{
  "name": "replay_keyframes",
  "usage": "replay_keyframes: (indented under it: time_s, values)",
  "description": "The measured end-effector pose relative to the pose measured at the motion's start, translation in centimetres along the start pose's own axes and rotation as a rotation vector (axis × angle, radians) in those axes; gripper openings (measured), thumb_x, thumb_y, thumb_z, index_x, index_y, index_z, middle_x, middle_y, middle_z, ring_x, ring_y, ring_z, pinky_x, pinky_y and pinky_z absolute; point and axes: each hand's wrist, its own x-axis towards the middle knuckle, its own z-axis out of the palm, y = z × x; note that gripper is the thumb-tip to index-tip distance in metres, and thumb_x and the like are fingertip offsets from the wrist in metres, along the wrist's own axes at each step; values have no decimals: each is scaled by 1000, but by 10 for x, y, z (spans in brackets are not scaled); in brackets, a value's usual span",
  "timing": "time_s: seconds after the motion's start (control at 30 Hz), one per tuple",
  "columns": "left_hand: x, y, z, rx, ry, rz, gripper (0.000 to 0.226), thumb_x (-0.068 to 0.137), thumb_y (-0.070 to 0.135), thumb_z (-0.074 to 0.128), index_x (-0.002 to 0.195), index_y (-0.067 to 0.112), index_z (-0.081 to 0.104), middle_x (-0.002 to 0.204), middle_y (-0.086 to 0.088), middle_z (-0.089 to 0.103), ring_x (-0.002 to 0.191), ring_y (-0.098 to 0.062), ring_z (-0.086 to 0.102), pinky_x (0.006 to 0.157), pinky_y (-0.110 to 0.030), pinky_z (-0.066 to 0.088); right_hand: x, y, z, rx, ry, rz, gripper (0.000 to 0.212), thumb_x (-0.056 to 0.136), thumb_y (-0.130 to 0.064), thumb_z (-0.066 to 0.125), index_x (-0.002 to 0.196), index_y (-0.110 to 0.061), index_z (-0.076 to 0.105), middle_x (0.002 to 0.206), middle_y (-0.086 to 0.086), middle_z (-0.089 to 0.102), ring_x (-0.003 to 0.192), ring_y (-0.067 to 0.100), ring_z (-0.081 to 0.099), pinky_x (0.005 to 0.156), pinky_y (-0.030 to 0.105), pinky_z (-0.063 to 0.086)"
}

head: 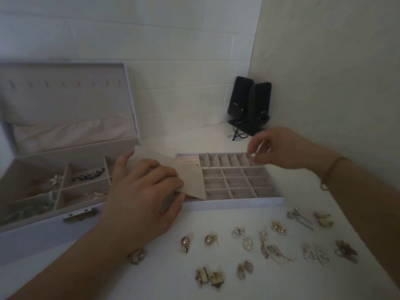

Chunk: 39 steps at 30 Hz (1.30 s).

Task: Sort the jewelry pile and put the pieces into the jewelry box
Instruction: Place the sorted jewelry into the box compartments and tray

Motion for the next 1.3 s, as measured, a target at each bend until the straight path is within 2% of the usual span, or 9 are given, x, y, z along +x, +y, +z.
replay_keyframes:
  time_s: [0.2, 0.37, 0.6, 0.8, 0.93, 1.03, 1.1, 1.2, 1.3]
  values:
    - [0, 0, 0, -7, -5, -14, 18, 80, 39, 67, 88, 26, 76, 96, 11, 73, 92, -23, 65, 108, -60, 29, 41, 5, 25, -144, -136, -83, 11, 78, -13, 72, 84, -22, 71, 76, -11, 64, 68, 5, 57, 68, 17, 43]
    - [0, 0, 0, -6, -17, -18, 17, 79, 38, 69, 88, 26, 77, 96, 11, 73, 92, -23, 65, 108, -61, 28, 43, 11, 30, -150, -155, -60, 10, 79, -13, 74, 86, -19, 75, 69, -21, 60, 60, -13, 56, 59, 0, 39]
    - [0, 0, -1, -18, -31, -26, 19, 80, 40, 65, 88, 27, 77, 95, 11, 72, 92, -22, 65, 108, -61, 27, 36, 21, 29, -50, -163, -71, 15, 81, -14, 71, 88, -27, 74, 86, -11, 72, 70, -8, 60, 71, 12, 42]
    - [0, 1, -1, -22, -28, -27, 19, 80, 40, 65, 87, 27, 77, 95, 12, 72, 92, -21, 64, 109, -62, 27, 34, 20, 35, -69, -47, -80, 24, 76, -11, 74, 73, -33, 67, 69, -19, 65, 59, -9, 57, 63, 10, 41]
    - [0, 1, -2, -19, -38, -33, 21, 81, 41, 63, 87, 27, 77, 95, 11, 73, 92, -22, 65, 109, -62, 27, 35, 15, 38, -213, -19, -87, 18, 78, -20, 70, 76, -37, 65, 70, -21, 60, 67, -1, 58, 76, 28, 52]
    - [0, 1, -2, -21, -39, -31, 21, 81, 41, 62, 88, 27, 77, 95, 11, 72, 92, -22, 65, 108, -62, 28, 31, 10, 40, -284, -16, -64, 10, 83, -26, 65, 83, -35, 69, 74, -18, 60, 73, 6, 59, 79, 33, 54]
    - [0, 0, -2, -22, -36, -31, 21, 81, 41, 62, 88, 26, 77, 95, 11, 73, 92, -22, 65, 108, -62, 28, 24, 6, 35, -278, 32, -49, 11, 85, -28, 63, 81, -36, 67, 73, -16, 61, 66, 5, 55, 70, 29, 53]
    - [-1, 0, -1, -20, -26, -28, 21, 81, 40, 63, 88, 26, 77, 95, 11, 73, 92, -22, 65, 108, -62, 27, 6, -6, 21, -229, 73, -71, 11, 88, -25, 62, 85, -33, 71, 73, -15, 62, 61, 4, 54, 57, 12, 38]
    - [0, 0, -1, -17, -15, -20, 22, 82, 40, 62, 87, 25, 77, 94, 10, 73, 91, -24, 66, 106, -63, 28, -29, -22, 6, -195, 25, -177, 12, 86, -28, 63, 90, -39, 69, 82, -14, 69, 69, 3, 60, 61, 10, 40]
